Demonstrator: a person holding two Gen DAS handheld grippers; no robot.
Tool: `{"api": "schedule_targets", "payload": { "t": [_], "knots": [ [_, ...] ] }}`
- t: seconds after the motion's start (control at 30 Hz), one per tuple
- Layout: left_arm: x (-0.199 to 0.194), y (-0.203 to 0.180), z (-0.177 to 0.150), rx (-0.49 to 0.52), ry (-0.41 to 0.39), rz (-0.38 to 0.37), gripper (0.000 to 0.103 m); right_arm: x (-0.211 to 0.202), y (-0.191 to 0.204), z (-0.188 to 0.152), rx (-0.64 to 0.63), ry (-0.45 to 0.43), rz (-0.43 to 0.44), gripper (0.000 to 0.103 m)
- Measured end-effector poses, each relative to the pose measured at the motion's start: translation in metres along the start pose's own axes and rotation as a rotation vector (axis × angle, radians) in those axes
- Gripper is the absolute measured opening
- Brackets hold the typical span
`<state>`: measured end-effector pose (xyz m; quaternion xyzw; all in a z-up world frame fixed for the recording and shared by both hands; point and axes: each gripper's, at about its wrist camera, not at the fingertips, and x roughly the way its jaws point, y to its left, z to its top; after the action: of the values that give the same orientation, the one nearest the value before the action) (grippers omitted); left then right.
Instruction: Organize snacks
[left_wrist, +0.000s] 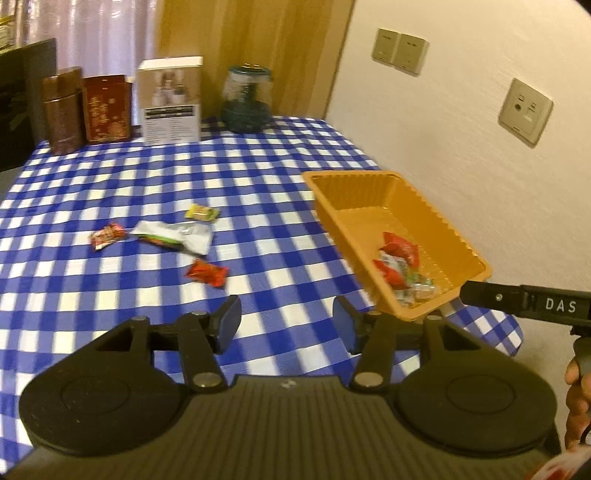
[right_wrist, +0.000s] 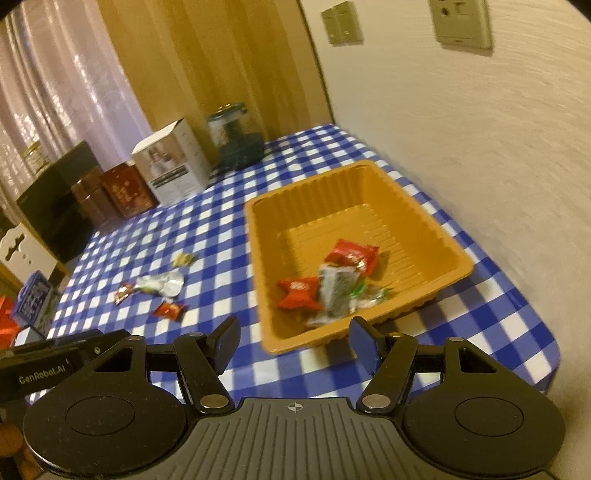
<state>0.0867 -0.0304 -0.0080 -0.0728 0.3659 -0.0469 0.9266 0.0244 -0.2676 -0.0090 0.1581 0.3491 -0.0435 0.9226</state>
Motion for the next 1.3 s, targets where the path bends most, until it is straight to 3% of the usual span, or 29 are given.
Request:
{"api": "schedule_targets", "payload": {
  "t": [0.5,0.93,1.3],
  "knots": [
    [-0.042,0.074,-0.011,-0.085,-0.025,0.104,0.058,0.012,0.066,-0.014,-0.108,0.041,0.067,0.065],
    [-0.056,0.107,-0.015,-0.128,-0.030,0.139,0.060,0.027,0.102,-0.015,-0.171,0.063,0.095,0.065],
    [-0.047,0.124,-0.014,-0.130,-0.012,0.148,0.062,0.044,0.113,-0.014,-0.201,0.087,0.103,0.065]
  ]
}}
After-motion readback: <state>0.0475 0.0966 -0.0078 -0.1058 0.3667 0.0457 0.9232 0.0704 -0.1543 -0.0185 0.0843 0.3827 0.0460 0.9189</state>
